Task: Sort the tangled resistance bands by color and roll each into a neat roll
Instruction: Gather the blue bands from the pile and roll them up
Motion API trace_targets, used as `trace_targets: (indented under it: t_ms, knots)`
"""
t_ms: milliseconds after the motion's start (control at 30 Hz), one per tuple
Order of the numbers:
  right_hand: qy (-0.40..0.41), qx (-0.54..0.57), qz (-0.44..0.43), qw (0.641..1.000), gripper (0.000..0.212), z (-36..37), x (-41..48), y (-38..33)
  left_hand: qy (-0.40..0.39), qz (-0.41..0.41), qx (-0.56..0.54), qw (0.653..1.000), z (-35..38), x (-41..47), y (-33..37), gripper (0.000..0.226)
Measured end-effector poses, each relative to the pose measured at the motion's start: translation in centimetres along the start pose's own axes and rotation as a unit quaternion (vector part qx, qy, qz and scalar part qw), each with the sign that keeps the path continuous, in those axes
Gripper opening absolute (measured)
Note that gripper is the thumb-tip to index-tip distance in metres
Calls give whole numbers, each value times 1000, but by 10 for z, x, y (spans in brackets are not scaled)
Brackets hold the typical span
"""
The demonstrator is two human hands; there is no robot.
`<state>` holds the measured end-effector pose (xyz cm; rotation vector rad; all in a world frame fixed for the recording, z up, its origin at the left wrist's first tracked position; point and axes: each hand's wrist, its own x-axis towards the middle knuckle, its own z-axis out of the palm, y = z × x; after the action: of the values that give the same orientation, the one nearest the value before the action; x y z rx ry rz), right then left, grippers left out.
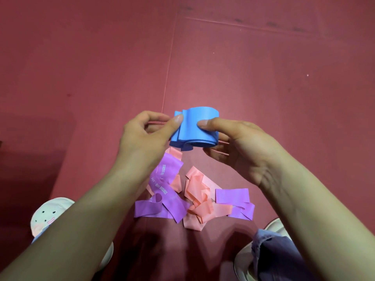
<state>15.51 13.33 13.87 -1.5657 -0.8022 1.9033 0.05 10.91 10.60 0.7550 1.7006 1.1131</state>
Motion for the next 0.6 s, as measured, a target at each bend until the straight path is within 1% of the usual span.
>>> trace_targets:
  t_ms: [67, 133, 200, 267, 333, 400, 500, 533, 600]
  knots:
    - [-8, -12, -13, 1000, 4, 0, 0, 1, 36, 28, 20, 999, -2, 1, -1, 24]
    - [-3, -28, -21, 999, 9, 2, 0, 2, 75, 78, 68, 992, -4, 2, 0, 26]
    - [10, -43, -27, 999, 21, 5, 1, 5, 72, 122, 108, 984, -4, -1, 1, 20]
    - [24, -58, -42, 997, 30, 8, 1, 9, 43, 132, 141, 980, -1, -6, -2, 17]
    - [41, -74, -59, 995, 34, 11, 2, 13, 19, 117, 156, 981, 3, -11, -4, 22]
    - [64, -76, -63, 993, 35, 12, 3, 15, -3, 91, 139, 986, 6, -14, -5, 27]
    - [77, -51, -69, 993, 35, 13, 4, 15, -46, 11, 41, 998, 8, -14, 1, 37]
    - [76, -48, -74, 993, 35, 13, 3, 14, -58, -9, 17, 998, 9, -14, 1, 37]
    - [73, -34, -79, 994, 34, 12, 3, 13, -79, -52, -28, 995, 11, -14, 2, 28]
